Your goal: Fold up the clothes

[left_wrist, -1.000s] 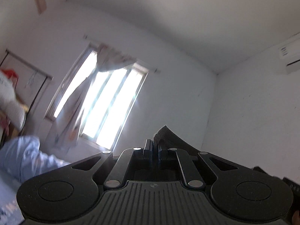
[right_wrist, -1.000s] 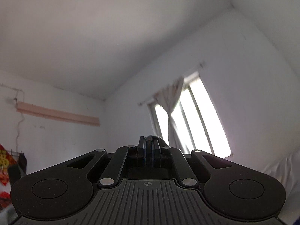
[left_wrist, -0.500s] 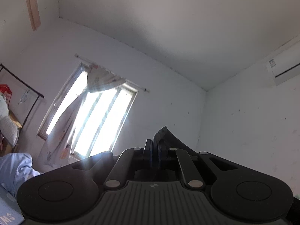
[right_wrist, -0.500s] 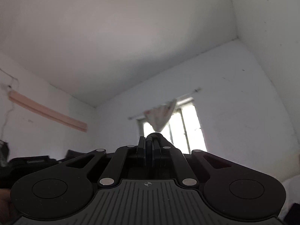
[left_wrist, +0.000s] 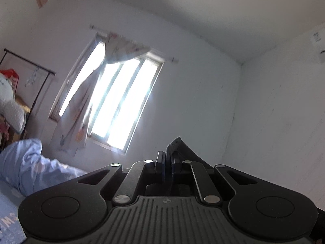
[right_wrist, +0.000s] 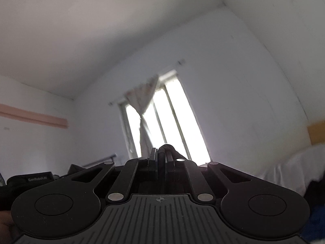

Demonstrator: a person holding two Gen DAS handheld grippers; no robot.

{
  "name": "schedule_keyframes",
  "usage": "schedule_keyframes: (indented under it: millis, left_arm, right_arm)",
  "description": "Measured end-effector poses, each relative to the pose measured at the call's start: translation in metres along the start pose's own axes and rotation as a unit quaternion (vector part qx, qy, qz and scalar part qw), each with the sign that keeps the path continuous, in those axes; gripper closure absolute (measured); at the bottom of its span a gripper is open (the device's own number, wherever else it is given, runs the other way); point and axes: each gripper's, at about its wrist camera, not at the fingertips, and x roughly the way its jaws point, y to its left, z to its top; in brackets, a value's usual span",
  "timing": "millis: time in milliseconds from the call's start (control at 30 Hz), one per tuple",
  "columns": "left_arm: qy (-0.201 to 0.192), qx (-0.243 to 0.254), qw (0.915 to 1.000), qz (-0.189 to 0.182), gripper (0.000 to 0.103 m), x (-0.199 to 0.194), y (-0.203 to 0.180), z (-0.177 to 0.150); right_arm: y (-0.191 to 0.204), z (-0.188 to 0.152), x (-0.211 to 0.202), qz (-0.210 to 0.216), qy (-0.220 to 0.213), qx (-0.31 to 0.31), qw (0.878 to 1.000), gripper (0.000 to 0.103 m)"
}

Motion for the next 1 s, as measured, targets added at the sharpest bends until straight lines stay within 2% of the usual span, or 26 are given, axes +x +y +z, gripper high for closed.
schedule_keyframes:
  millis: [233,333,433,567,700,767,900,1000]
  left_arm:
    - [0.077,-0.011,0.9961,0.041,0.094,0.102,0.043,-0.029]
    - [0.106,-0.022,0.9923,0.060,0.094,0.110,0.053,-0.052]
    - [0.136,-0.030,0.9869,0.081,0.094,0.148,0.073,-0.079]
    - [0.188,-0.058,0.9748,0.105,0.094,0.209,0.111,-0.126]
    - [0.231,-0.052,0.9635,0.125,0.094,0.264,0.145,-0.180]
    - [0.252,-0.045,0.9569,0.137,0.094,0.288,0.162,-0.208]
    - [0.295,-0.037,0.9409,0.162,0.094,0.317,0.193,-0.265]
    - [0.319,-0.028,0.9316,0.172,0.094,0.321,0.206,-0.297]
  right_arm:
    - [-0.053,-0.057,0.087,-0.038,0.072,0.015,0.997,0.096]
    - [-0.077,-0.082,0.134,-0.060,0.100,0.020,0.993,0.095]
    - [-0.111,-0.116,0.185,-0.077,0.128,0.051,0.987,0.095]
    - [-0.157,-0.180,0.237,-0.102,0.163,0.087,0.977,0.095]
    - [-0.196,-0.242,0.274,-0.121,0.196,0.102,0.968,0.095]
    - [-0.221,-0.278,0.300,-0.138,0.221,0.110,0.959,0.095]
    - [-0.252,-0.343,0.348,-0.162,0.269,0.088,0.946,0.095]
    - [-0.274,-0.386,0.372,-0.171,0.300,0.086,0.935,0.095]
